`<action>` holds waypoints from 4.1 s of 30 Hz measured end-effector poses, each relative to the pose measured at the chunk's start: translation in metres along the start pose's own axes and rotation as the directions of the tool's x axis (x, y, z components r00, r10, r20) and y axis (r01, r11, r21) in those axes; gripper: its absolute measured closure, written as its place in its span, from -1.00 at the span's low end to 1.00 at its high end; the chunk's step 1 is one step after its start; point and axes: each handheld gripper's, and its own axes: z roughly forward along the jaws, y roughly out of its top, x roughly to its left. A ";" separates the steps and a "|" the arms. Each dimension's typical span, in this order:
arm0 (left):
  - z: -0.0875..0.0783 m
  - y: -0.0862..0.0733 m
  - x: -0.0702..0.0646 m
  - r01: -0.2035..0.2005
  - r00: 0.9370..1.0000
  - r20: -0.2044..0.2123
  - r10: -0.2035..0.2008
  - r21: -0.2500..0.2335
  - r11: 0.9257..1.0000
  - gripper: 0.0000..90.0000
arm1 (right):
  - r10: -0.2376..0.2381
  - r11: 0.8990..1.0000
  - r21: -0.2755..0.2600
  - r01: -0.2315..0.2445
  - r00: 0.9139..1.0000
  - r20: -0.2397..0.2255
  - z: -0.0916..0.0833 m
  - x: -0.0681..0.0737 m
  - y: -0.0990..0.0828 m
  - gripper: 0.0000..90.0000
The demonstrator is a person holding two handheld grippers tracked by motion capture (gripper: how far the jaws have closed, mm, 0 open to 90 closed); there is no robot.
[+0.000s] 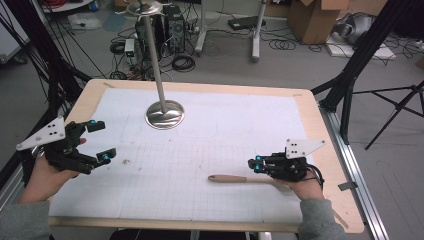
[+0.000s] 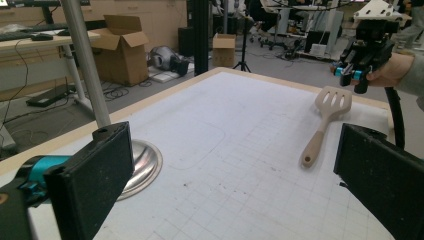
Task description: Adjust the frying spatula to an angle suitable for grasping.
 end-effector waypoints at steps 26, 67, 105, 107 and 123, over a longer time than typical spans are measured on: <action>-0.005 -0.004 0.005 0.023 1.000 -0.011 -0.023 -0.002 1.000 -0.93 | 0.011 0.985 0.175 -0.003 0.999 -0.043 0.049 -0.007 -0.017 0.99; -0.014 -0.009 0.007 0.039 0.998 -0.044 -0.039 0.010 0.999 -0.93 | -0.009 0.929 0.368 0.046 0.995 -0.100 0.094 -0.008 -0.029 0.99; -0.015 -0.013 0.006 0.044 0.998 -0.049 -0.043 0.020 0.999 -0.93 | -0.032 0.909 0.413 0.060 0.997 -0.075 0.111 -0.012 -0.030 1.00; -0.015 -0.013 0.006 0.045 0.998 -0.050 -0.044 0.022 0.999 -0.93 | -0.025 0.910 0.411 0.050 0.998 -0.065 0.112 -0.013 -0.030 1.00; -0.020 -0.015 0.005 0.050 0.997 -0.061 -0.049 0.021 0.999 -0.93 | 0.009 0.920 0.391 -0.001 1.000 -0.017 0.110 -0.023 -0.031 1.00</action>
